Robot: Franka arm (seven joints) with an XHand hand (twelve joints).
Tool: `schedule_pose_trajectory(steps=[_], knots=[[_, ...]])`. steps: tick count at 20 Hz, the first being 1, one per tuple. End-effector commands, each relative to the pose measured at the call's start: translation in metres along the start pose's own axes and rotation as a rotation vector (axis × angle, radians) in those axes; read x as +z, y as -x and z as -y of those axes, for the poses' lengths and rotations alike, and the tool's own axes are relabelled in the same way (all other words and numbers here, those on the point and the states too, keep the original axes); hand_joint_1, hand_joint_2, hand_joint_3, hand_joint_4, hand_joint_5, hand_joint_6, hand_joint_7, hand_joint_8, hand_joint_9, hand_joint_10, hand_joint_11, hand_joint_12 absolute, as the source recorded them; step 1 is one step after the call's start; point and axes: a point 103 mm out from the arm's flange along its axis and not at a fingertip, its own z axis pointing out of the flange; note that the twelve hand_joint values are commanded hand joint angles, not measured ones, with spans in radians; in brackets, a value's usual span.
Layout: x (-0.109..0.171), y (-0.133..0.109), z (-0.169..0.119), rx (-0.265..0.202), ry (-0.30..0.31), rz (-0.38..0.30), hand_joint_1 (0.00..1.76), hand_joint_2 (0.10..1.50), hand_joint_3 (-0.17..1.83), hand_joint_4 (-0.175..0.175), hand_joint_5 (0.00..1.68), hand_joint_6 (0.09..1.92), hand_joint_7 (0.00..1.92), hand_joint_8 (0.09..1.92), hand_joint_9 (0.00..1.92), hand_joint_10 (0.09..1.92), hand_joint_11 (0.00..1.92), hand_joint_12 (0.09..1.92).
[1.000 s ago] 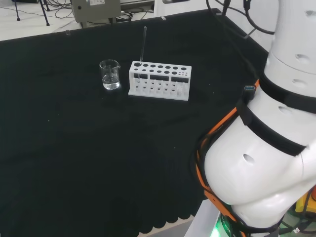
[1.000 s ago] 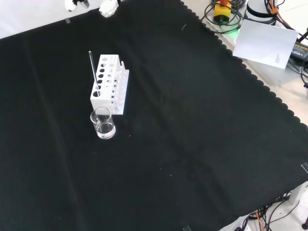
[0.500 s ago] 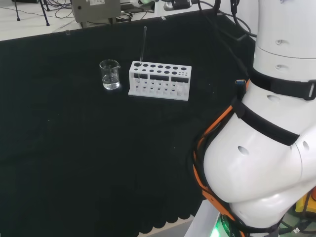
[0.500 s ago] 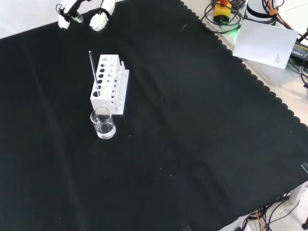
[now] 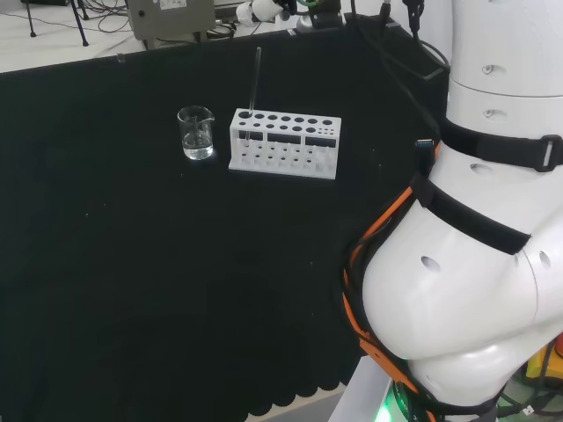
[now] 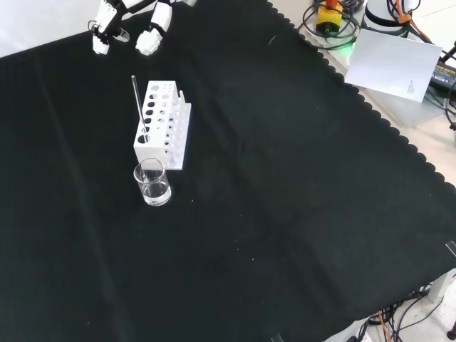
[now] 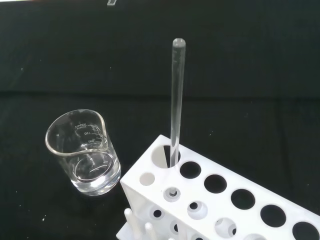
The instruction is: Take the glass rod from the white test tube rack.
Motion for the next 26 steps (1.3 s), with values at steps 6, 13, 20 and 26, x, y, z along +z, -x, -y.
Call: schedule_pose_trajectory(steps=[6, 13, 20, 26], knots=[[0.024, -0.003, -0.009, -0.03, -0.022, -0.019, 0.51, 0.99, 0.42, -0.175, 0.33, 0.6, 0.69, 1.17, 1.06, 1.25, 0.99, 1.28], [0.044, 0.003, -0.016, -0.076, -0.064, -0.058, 0.52, 1.0, 0.42, -0.175, 0.32, 0.68, 0.71, 1.18, 1.12, 1.28, 1.13, 1.26], [0.059, 0.008, -0.019, -0.028, -0.067, -0.066, 0.52, 1.0, 0.42, -0.175, 0.3, 0.7, 0.71, 1.19, 1.15, 1.33, 1.27, 1.28], [0.068, 0.009, -0.018, -0.024, -0.082, -0.076, 0.53, 1.0, 0.43, -0.175, 0.3, 0.7, 0.71, 1.2, 1.19, 1.35, 1.35, 1.29]])
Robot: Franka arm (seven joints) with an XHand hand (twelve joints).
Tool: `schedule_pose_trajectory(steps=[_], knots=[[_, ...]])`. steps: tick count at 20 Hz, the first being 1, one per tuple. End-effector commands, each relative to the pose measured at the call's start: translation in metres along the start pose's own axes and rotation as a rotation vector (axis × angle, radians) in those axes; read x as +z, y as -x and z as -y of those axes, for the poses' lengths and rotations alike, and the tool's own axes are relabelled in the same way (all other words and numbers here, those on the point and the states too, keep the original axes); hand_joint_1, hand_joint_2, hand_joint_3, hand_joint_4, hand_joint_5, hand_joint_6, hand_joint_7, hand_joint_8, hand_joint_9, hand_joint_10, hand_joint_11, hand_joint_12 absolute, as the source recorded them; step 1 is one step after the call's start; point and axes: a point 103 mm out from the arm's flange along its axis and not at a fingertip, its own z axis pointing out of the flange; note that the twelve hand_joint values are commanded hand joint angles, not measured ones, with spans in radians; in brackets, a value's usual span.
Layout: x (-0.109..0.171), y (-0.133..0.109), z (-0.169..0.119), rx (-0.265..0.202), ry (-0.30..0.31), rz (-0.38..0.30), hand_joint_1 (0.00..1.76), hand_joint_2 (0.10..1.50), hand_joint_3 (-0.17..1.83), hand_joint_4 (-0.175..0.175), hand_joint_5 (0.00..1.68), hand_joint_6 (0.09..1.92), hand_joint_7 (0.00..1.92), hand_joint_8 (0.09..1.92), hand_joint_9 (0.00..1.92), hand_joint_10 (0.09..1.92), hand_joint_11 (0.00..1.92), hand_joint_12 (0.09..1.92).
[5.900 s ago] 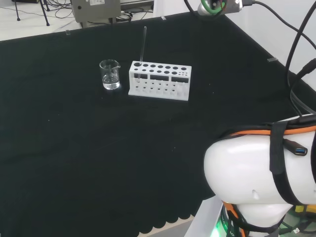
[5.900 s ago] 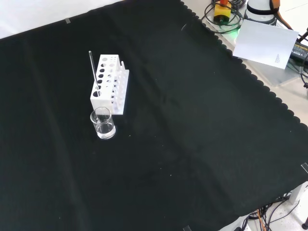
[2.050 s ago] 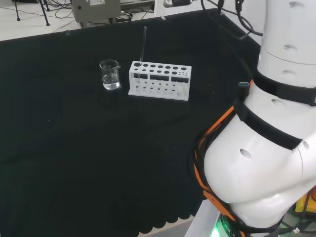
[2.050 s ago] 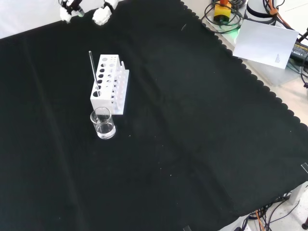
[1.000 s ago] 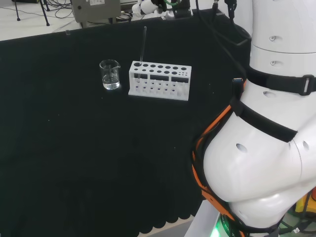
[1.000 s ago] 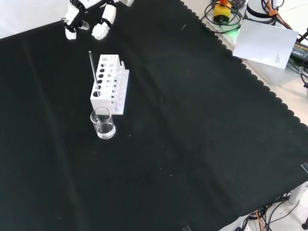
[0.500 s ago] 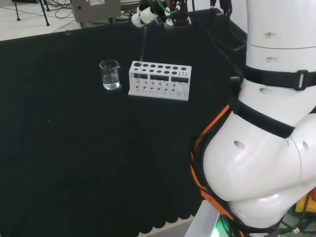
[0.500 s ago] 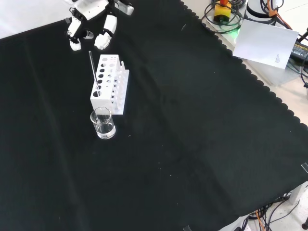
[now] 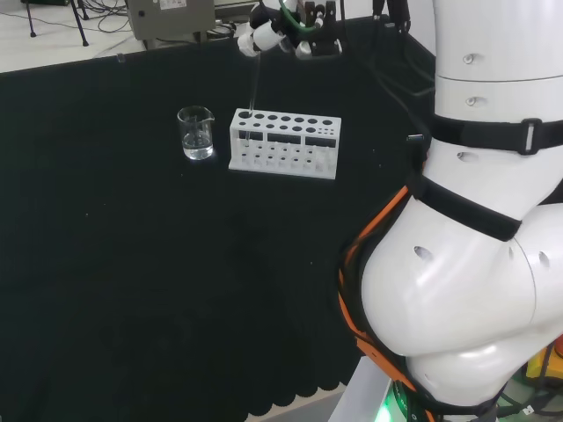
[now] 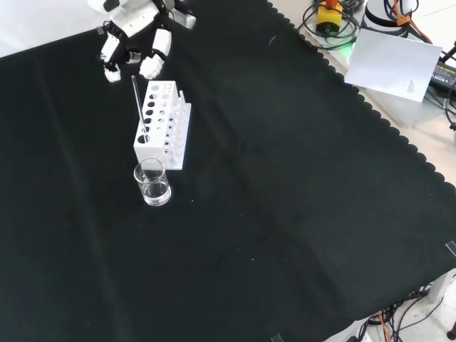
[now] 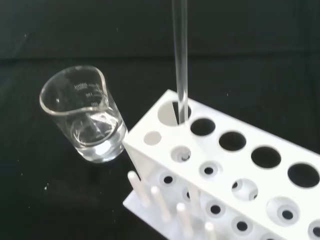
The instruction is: Take the glass rod from the white test tube rack.
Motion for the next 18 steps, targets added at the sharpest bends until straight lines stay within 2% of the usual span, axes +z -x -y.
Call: schedule_pose_trajectory(steps=[1, 18], knots=[[0.01, 0.002, -0.001, 0.008, -0.013, -0.011, 0.53, 1.0, 0.43, -0.175, 0.3, 0.7, 0.71, 1.2, 1.2, 1.35, 1.36, 1.29], [0.027, -0.002, -0.012, 0.008, -0.058, -0.003, 0.59, 0.99, 0.42, -0.175, 0.31, 0.71, 0.74, 1.23, 1.33, 1.36, 1.55, 1.3]])
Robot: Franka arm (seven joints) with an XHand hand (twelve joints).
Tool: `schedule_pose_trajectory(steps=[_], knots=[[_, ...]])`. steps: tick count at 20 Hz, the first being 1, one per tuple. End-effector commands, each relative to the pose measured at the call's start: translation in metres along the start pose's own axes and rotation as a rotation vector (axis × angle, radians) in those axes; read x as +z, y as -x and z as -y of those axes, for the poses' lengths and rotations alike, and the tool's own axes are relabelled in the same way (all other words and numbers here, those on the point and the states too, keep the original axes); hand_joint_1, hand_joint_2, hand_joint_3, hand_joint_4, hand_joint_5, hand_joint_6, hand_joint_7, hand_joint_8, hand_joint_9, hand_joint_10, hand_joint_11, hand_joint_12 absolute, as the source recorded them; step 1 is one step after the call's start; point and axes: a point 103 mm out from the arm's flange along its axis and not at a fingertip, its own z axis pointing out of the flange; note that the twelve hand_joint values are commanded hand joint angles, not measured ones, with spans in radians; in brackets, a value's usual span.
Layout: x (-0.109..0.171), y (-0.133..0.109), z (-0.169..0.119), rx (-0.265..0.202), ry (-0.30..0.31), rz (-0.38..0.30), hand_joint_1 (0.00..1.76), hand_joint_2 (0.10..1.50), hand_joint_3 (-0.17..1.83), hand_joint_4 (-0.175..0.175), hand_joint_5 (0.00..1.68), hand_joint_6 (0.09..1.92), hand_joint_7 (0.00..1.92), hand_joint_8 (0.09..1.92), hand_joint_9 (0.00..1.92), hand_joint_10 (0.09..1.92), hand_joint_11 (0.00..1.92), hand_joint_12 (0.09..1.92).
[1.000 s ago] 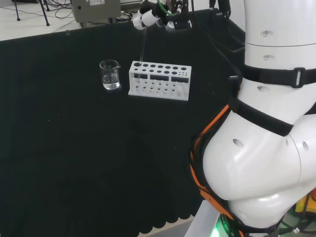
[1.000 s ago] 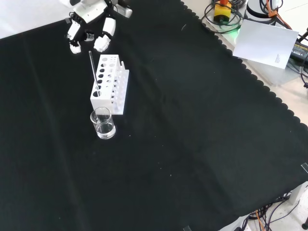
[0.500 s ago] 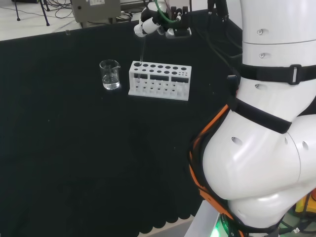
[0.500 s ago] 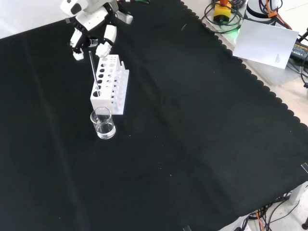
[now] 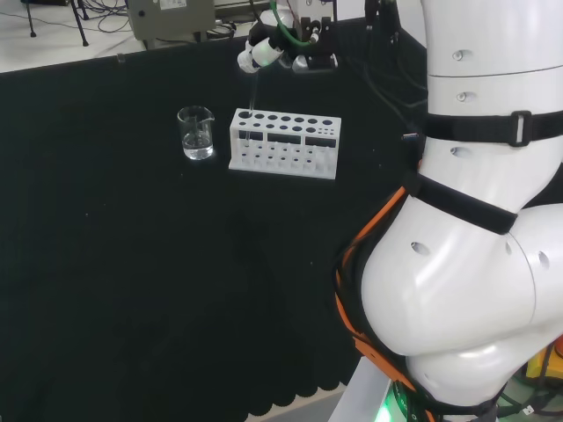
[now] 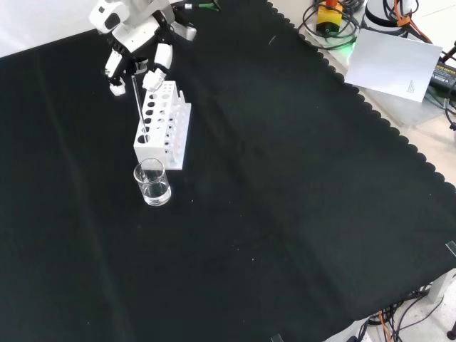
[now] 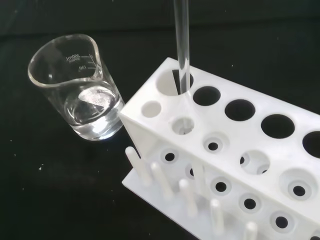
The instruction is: Take the glass rod from the white test tube rack.
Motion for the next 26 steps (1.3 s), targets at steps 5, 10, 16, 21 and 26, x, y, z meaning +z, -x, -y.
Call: schedule_pose_trajectory(steps=[5, 10, 16, 21, 26], knots=[[0.0024, 0.0, -0.0019, 0.005, -0.008, 0.003, 0.59, 0.99, 0.43, -0.175, 0.32, 0.71, 0.74, 1.23, 1.36, 1.37, 1.58, 1.32], [0.0023, 0.0015, -0.0009, 0.002, -0.002, 0.002, 0.62, 0.98, 0.43, -0.175, 0.34, 0.71, 0.74, 1.24, 1.41, 1.38, 1.66, 1.36], [0.0016, 0.0052, 0.0036, 0.004, 0.029, -0.007, 0.7, 0.98, 0.42, -0.175, 0.38, 0.74, 0.74, 1.25, 1.46, 1.39, 1.73, 1.37], [-0.0003, 0.0019, 0.0055, 0.005, 0.06, -0.012, 0.9, 0.95, 0.45, -0.175, 0.49, 0.82, 0.81, 1.25, 1.54, 1.32, 1.81, 1.29], [-0.0041, 0.0045, -0.0022, -0.001, 0.06, -0.037, 1.02, 0.91, 0.53, -0.175, 0.56, 0.85, 0.87, 1.28, 1.59, 1.25, 1.87, 1.2]])
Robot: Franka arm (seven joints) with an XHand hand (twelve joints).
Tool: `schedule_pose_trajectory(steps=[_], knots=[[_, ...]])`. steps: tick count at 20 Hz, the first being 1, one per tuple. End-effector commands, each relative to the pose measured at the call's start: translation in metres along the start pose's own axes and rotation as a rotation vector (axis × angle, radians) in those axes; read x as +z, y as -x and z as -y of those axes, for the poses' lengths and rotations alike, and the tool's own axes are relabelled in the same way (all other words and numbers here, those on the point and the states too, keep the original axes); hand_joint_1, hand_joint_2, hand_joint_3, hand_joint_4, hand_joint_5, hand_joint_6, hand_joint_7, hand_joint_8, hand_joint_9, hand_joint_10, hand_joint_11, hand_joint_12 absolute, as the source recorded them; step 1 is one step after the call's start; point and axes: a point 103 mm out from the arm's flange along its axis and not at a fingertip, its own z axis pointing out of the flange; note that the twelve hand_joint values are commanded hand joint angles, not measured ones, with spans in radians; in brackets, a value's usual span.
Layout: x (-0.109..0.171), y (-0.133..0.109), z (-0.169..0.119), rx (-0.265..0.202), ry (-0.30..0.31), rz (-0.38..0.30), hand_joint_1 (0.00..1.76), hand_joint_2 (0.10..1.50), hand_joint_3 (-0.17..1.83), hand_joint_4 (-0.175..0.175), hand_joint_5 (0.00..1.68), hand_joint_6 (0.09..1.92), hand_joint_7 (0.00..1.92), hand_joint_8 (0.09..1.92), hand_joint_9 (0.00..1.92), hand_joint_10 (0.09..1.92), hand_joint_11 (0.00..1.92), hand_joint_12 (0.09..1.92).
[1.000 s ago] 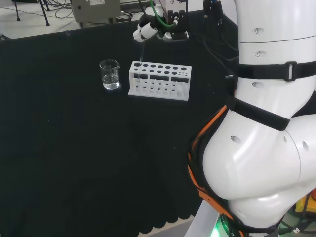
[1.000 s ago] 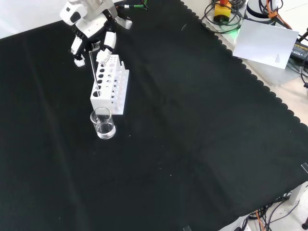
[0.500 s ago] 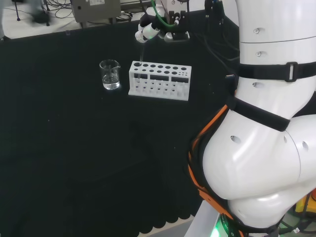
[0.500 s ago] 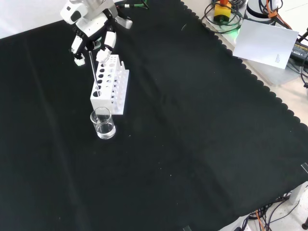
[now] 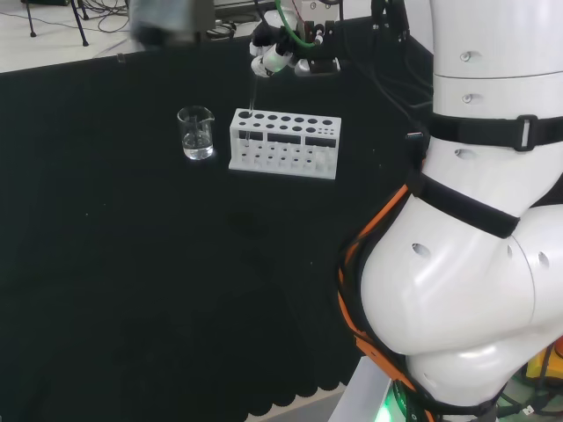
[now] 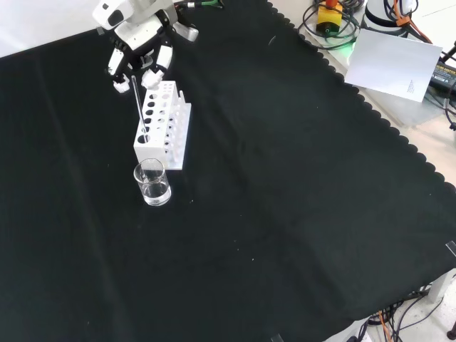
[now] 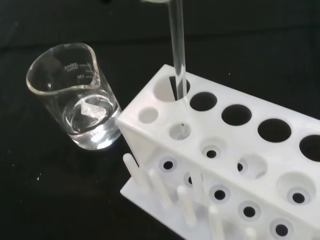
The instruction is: Take the glass rod from the white test tube rack.
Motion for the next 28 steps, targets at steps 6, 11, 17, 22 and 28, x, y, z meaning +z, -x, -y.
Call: schedule_pose_trajectory(steps=[6, 11, 17, 22, 28], knots=[[-0.005, 0.005, -0.013, -0.008, 0.014, -0.02, 1.04, 0.9, 0.58, -0.175, 0.57, 0.87, 0.89, 1.29, 1.6, 1.24, 1.89, 1.17], [-0.005, 0.0, -0.014, -0.008, 0.005, -0.029, 1.05, 0.89, 0.59, -0.175, 0.58, 0.88, 0.9, 1.29, 1.61, 1.23, 1.89, 1.17], [0.0, -0.01, -0.011, -0.027, -0.025, -0.045, 1.08, 0.86, 0.63, -0.175, 0.6, 0.89, 0.93, 1.29, 1.62, 1.21, 1.91, 1.15], [-0.006, -0.02, -0.012, -0.044, -0.006, -0.054, 1.08, 0.84, 0.66, -0.175, 0.58, 0.89, 0.93, 1.29, 1.62, 1.2, 1.91, 1.14], [-0.007, -0.025, -0.011, -0.04, 0.059, -0.048, 1.24, 1.01, 0.33, -0.175, 0.81, 1.15, 0.9, 1.26, 1.67, 1.1, 1.89, 0.99]])
